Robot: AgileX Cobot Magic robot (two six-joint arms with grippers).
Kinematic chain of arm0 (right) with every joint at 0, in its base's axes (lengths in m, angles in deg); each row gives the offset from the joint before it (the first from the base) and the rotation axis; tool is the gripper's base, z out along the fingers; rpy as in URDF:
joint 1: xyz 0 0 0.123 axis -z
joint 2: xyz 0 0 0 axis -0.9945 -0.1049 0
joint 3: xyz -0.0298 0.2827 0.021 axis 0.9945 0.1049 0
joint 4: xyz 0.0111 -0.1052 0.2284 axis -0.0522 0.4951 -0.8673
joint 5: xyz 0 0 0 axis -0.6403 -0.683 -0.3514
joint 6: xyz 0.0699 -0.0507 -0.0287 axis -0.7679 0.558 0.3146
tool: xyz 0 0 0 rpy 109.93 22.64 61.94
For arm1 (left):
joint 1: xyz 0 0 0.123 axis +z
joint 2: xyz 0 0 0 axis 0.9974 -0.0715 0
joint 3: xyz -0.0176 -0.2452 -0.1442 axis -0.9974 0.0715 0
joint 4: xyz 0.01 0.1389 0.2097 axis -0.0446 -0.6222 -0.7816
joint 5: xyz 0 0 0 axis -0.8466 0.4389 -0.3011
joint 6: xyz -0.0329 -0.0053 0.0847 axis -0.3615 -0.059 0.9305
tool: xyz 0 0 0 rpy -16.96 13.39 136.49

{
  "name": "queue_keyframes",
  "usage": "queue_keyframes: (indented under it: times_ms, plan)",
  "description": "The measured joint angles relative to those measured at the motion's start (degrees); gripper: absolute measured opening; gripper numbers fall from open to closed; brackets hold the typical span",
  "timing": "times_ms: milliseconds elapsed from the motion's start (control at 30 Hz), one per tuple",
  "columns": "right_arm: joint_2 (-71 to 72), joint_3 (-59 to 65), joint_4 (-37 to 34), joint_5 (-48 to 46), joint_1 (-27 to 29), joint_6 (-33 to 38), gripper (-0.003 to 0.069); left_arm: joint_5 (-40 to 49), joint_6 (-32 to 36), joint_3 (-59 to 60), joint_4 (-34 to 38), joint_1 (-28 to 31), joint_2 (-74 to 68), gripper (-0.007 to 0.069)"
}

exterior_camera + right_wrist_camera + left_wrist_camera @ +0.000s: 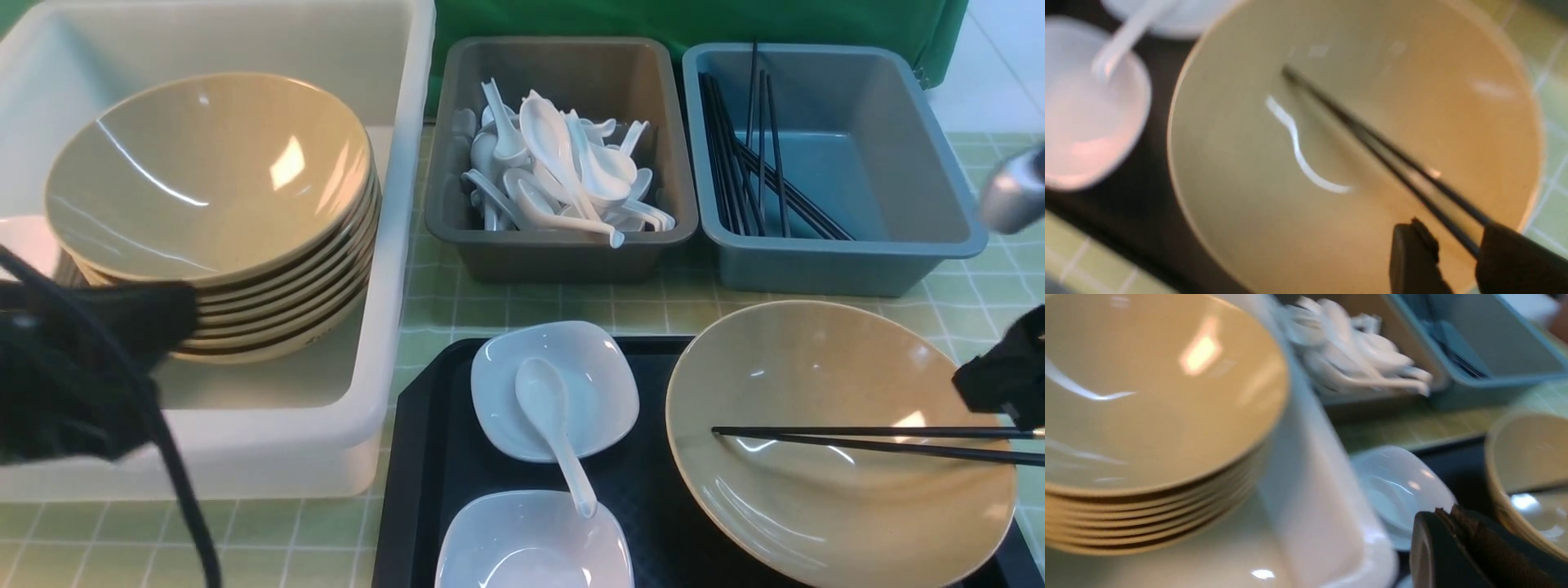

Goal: On green table put chopsticks spoon bowls plates into blue grey white boxes.
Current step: 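Move the grippers toward the tableware on the black tray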

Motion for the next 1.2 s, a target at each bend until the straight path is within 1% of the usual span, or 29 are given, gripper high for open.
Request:
queue_keyframes:
  times_ms: [67,167,233,367,400,467,567,700,733,800,867,967,1000,1133,1200]
  plan:
    - [-4.87,-4.72,0.31,-3.41,-1.32,4.44,0.0243,1.65,3.26,0.00,4.05,-2.45,-1.75,-0.0001]
    - [-9.69,-9.58,1.33,-5.59,-4.36,8.03,0.0274,4.82,7.09,0.00,8.87,-5.29,-4.19,-0.0001]
    - [-12.80,-11.54,3.49,-6.77,-6.66,8.77,0.0312,6.00,8.88,0.00,10.53,-6.12,-5.38,-0.0001]
    - [-19.99,-12.72,12.15,-7.69,-11.77,9.92,0.0430,6.02,10.57,0.00,11.84,-6.31,-6.23,-0.0001]
    - [-20.35,-12.72,12.76,-7.78,-11.90,10.00,0.0436,6.02,10.54,0.00,11.84,-6.31,-6.23,-0.0001]
    - [-24.74,-12.72,14.65,-8.20,-12.78,12.49,0.0489,5.24,10.89,0.00,11.97,-6.31,-6.23,-0.0001]
    - [-29.84,-12.72,15.20,-8.14,-12.95,13.58,0.0507,4.68,10.94,0.00,12.10,-6.31,-6.23,-0.0001]
    - [-34.57,-12.72,15.42,-7.61,-12.95,14.03,0.0502,4.50,10.94,0.00,12.15,-6.31,-6.23,-0.0001]
    - [-35.56,-12.72,15.42,-7.56,-12.95,14.14,0.0487,4.50,10.94,0.00,12.15,-6.31,-6.23,-0.0001]
    - [-37.11,-12.74,15.42,-7.82,-12.95,14.34,0.0430,4.50,10.94,0.00,12.15,-6.31,-6.23,-0.0001]
    - [-37.86,-12.79,15.42,-8.40,-12.95,14.41,0.0347,4.50,10.94,0.00,12.15,-6.31,-6.23,-0.0001]
    - [-37.92,-13.51,15.42,-9.31,-12.95,14.48,0.0132,4.28,10.94,0.00,12.15,-6.31,-6.23,-0.0001]
    - [-37.79,-14.59,15.44,-9.67,-12.95,14.54,0.0075,3.91,10.96,0.00,12.15,-6.31,-6.23,-0.0001]
    - [-37.74,-17.76,14.04,-9.72,-12.28,14.96,0.0058,2.98,11.01,0.00,12.15,-6.31,-6.23,-0.0001]
    - [-37.73,-21.57,9.17,-9.72,-9.08,15.82,0.0057,2.39,11.08,0.00,12.15,-6.31,-6.23,-0.0001]
